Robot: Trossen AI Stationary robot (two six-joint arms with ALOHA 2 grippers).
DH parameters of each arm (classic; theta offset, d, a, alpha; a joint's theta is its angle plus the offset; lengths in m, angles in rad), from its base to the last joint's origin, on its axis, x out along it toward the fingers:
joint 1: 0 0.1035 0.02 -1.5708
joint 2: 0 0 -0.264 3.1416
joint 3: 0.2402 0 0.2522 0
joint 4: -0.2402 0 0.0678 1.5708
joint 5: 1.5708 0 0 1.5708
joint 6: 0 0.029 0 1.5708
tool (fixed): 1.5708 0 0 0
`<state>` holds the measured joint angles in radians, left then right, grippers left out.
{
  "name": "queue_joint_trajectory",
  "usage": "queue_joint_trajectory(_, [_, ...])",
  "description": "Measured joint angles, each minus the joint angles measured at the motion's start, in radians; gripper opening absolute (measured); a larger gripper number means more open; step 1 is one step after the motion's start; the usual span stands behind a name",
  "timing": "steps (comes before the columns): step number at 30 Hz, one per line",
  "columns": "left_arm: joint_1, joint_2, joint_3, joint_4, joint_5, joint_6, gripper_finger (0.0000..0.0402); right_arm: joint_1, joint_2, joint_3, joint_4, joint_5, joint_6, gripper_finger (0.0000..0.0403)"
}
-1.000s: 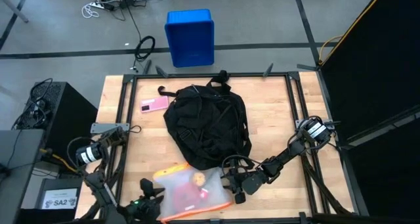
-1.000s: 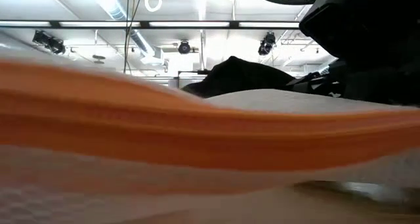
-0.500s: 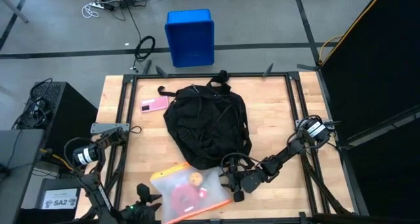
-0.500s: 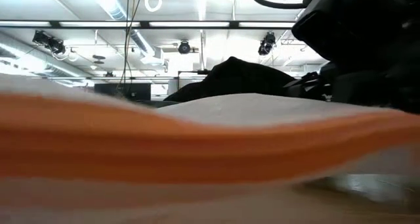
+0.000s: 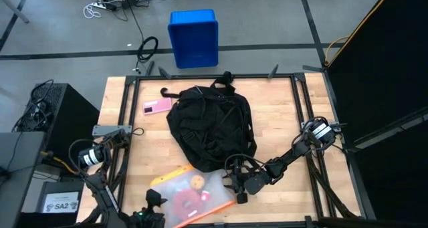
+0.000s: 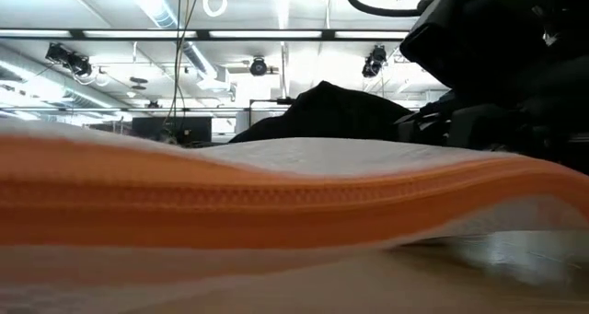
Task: Unpack backpack
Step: Put the zip bag into the backpack
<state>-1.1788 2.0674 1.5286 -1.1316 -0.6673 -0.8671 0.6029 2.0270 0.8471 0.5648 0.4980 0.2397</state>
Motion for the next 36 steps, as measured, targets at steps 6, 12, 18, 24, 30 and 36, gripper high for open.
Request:
queue_joint_trajectory(6, [0.002,0.008,-0.002,0.008,0.004,0.031,0.0335,0.0,0.0,0.0,0.0,0.001,0.001,0.015])
queue_joint_trajectory(12, [0.007,0.09,0.002,0.011,0.101,0.102,0.0337,0.0,0.0,0.0,0.0,0.001,0.004,0.0144])
queue_joint_trajectory(18, [0.003,0.121,0.002,0.002,-0.053,0.127,0.0328,-0.008,0.0,0.0,0.0,-0.001,0.019,0.0134])
queue_joint_trajectory(24, [0.04,0.129,-0.034,0.006,-0.233,0.132,0.0325,-0.016,0.0,0.0,0.016,0.0,0.03,0.0129])
queue_joint_trajectory(30, [0.092,0.119,-0.102,0.128,-0.277,0.145,0.0324,-0.019,0.0,-0.001,0.032,-0.075,0.029,0.0122])
queue_joint_trajectory(36, [0.115,0.122,-0.102,0.14,-0.298,0.135,0.0306,-0.019,0.0,-0.001,0.044,-0.087,0.029,0.0114])
